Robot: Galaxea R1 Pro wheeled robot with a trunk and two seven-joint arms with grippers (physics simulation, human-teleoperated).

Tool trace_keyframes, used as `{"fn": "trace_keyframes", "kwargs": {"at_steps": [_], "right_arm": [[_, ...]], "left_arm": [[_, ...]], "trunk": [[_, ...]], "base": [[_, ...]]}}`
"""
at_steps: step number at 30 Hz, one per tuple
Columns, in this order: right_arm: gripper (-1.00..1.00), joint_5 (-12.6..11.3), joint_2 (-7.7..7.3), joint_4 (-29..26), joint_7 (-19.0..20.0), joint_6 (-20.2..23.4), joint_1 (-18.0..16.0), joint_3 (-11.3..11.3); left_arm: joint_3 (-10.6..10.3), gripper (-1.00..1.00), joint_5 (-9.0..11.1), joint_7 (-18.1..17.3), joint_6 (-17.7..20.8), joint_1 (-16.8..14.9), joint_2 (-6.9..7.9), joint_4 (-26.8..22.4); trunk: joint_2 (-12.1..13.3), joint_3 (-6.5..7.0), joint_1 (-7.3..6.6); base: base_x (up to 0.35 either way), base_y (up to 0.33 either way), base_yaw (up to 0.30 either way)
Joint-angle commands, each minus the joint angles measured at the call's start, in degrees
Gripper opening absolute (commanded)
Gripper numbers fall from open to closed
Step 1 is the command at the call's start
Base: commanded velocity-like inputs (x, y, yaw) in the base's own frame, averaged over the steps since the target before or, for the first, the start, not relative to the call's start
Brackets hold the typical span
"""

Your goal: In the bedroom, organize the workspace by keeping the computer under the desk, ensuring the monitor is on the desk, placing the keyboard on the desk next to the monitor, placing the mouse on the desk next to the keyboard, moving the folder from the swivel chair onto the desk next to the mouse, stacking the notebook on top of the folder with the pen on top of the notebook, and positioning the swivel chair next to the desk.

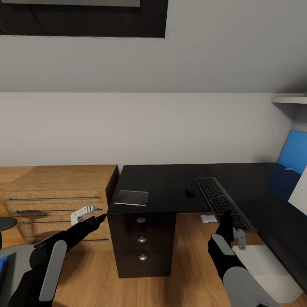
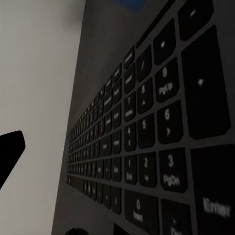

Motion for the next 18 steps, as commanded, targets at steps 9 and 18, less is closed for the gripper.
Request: {"fn": "trace_keyframes", "kwargs": {"at_steps": [9, 18], "right_arm": [[1.00, -0.60, 0.05, 0.00, 0.62, 0.05, -0.05, -0.20], [1.00, -0.67, 0.01, 0.00, 0.50, 0.13, -0.05, -0.20]], "left_arm": [[0.12, 1.00, 0.45, 0.19, 0.17, -0.04, -0.05, 0.03], [0.12, 1.00, 0.45, 0.19, 0.17, -0.05, -0.05, 0.08]], "trunk": [[-0.03, -0.06, 0.00], [-0.03, -0.06, 0.00]], "base": [[-0.184, 0.000, 0.000], [-0.159, 0.000, 0.000]]}}
